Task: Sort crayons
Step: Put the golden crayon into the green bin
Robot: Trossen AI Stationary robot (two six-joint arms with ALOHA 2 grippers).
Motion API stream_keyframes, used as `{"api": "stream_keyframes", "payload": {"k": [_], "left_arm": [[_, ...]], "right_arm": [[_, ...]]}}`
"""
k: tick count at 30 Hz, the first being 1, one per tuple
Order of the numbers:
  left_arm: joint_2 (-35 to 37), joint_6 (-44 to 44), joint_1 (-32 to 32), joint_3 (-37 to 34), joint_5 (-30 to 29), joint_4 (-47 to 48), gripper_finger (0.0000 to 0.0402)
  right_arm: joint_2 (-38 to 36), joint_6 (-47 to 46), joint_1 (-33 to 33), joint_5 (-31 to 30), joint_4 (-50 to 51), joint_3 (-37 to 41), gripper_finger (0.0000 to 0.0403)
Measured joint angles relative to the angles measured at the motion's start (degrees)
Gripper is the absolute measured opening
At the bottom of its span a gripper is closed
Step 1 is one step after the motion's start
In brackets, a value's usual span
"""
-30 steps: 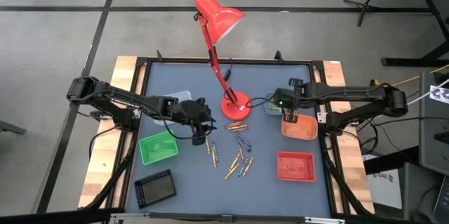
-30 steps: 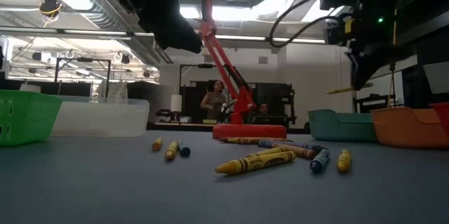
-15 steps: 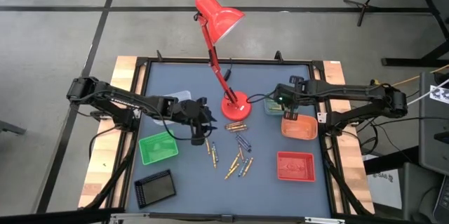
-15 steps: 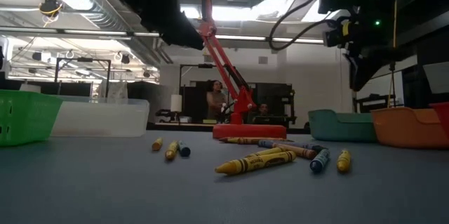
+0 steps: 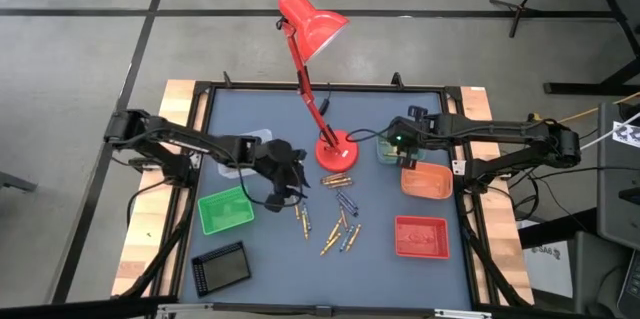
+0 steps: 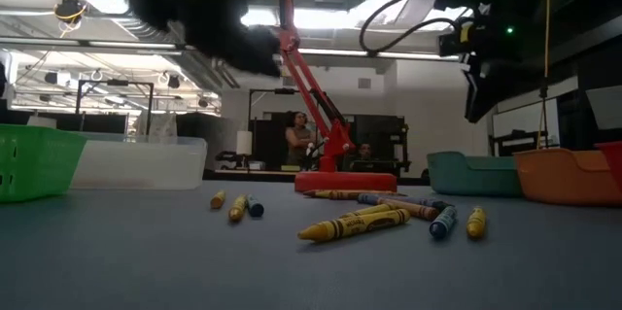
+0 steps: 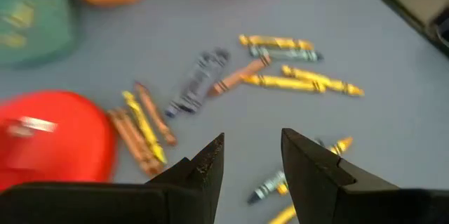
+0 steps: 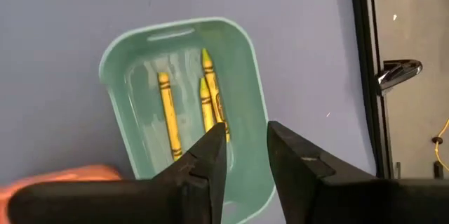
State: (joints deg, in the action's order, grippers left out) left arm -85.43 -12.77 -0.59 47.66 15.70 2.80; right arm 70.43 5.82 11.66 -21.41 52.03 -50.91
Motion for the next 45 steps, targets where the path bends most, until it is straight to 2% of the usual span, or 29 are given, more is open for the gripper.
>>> {"api": "stream_keyframes", "payload": {"k": [7, 12, 18, 24, 27, 39, 45], "left_arm": [[-8.88, -5.39, 1.13, 0.00, 5.43, 0.86, 0.0126], [-11.37, -9.37, 1.79, 0.00, 8.09, 2.95, 0.0126], [-11.39, -14.79, 1.98, 0.00, 7.48, 5.85, 0.0126], [-11.39, -19.55, 1.98, 0.00, 3.39, 7.62, 0.0126], [-11.52, -21.07, 1.98, 0.00, 3.15, 8.82, 0.0126], [-15.24, -21.86, 2.02, 0.15, 3.78, 10.29, 0.0125], [-15.28, -21.80, 1.98, 0.20, 3.81, 11.73, 0.0089]], "right_arm": [[0.00, -4.34, 0.00, 0.34, 0.06, -0.01, 0.0101], [0.00, -4.51, 0.00, 3.28, 0.07, -0.01, 0.0101], [0.00, -4.47, 0.00, 4.51, 0.03, -0.01, 0.0101], [0.00, -4.49, 0.00, 4.55, 0.00, -0.01, 0.0101], [0.00, -4.47, 0.00, 4.55, -0.02, -0.01, 0.0101], [0.00, -4.47, -0.02, 4.57, -1.50, -0.03, 0.0101], [0.00, -4.47, -0.02, 4.57, -1.54, -0.03, 0.0101]]}}
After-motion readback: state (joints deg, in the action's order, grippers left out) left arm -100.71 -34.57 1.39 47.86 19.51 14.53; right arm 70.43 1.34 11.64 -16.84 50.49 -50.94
